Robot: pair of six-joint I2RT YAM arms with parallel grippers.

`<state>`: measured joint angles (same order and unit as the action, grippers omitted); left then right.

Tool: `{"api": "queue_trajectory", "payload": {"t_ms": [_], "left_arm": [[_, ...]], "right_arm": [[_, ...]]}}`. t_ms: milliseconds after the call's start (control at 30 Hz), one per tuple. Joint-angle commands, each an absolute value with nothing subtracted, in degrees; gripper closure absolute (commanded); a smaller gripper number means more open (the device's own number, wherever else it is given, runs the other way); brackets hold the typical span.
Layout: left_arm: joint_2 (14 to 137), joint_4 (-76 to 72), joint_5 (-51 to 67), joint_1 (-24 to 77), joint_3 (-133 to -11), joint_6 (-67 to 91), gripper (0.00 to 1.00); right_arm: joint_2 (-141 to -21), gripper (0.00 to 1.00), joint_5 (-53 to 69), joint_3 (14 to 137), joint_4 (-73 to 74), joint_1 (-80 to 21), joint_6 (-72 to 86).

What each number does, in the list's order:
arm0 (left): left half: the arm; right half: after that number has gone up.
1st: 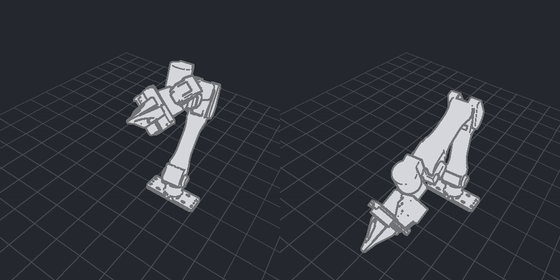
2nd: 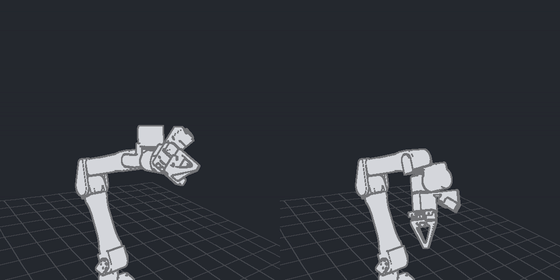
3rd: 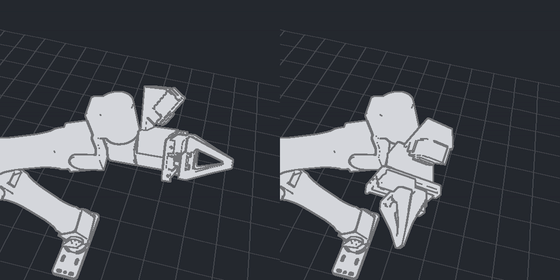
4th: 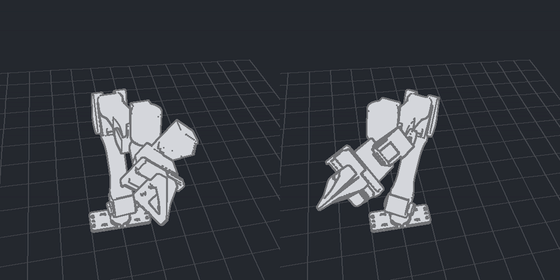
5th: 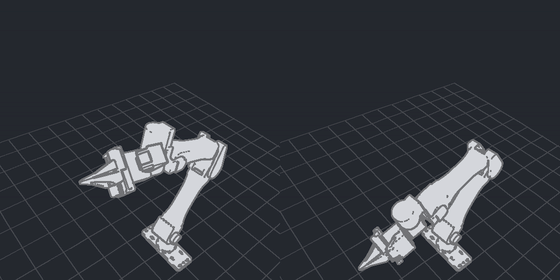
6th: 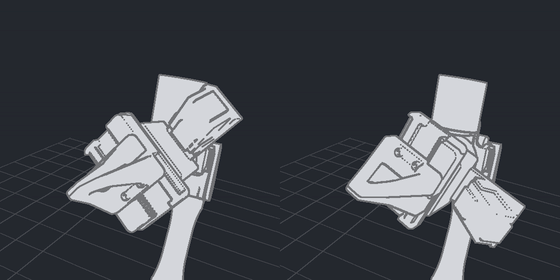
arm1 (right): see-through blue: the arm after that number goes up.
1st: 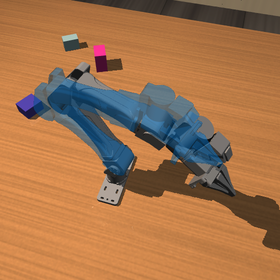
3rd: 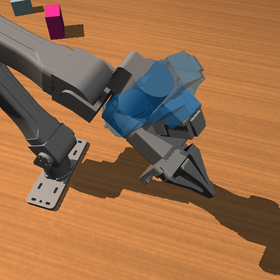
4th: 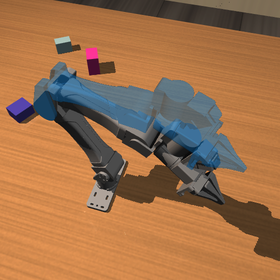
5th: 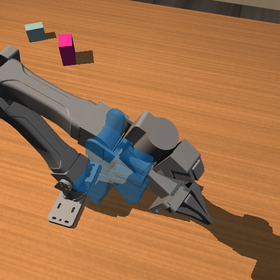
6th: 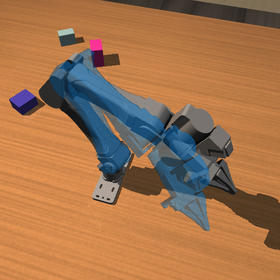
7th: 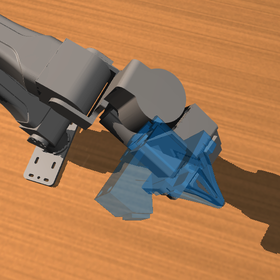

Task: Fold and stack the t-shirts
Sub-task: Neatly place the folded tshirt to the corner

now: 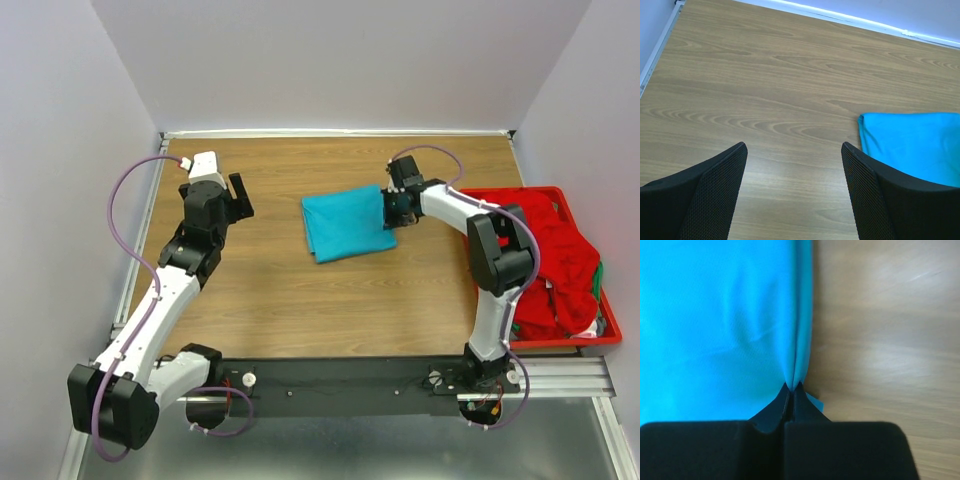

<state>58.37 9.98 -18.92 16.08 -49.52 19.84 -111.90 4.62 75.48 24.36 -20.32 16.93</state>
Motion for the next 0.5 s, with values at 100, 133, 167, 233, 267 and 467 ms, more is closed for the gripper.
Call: {"api": "queue_trajectory", "payload": {"t_ms": [100,133,167,233,267,467], "left_arm": [[60.20,8.96,-20.22,15.64,-48.43,19.42,0.16],[60.38,8.96,-20.21,15.64,-48.34,19.42,0.16],[60.38,8.79,-20.04,15.56,-48.25,19.60,0.16],[60.82,8.70,-20.13,15.56,-47.99,19.51,0.16],[61.08,8.70,-20.30,15.64,-48.08,19.51,0.16],[62.84,8.44,-21.79,15.64,-47.03,19.77,0.16]], "right_arm": [[-120.14,0.99,-25.20,88.75,26.90,-17.23,3.80],[-122.50,0.99,-27.92,90.68,26.89,-16.44,2.47],[-123.65,0.99,-29.34,92.27,26.98,-14.87,1.42],[-127.50,0.99,-33.46,97.19,26.89,-13.02,-2.54],[-128.66,0.99,-35.05,98.69,26.81,-11.35,-3.77],[-137.36,0.99,-43.58,111.52,26.28,-4.94,-10.81]]}}
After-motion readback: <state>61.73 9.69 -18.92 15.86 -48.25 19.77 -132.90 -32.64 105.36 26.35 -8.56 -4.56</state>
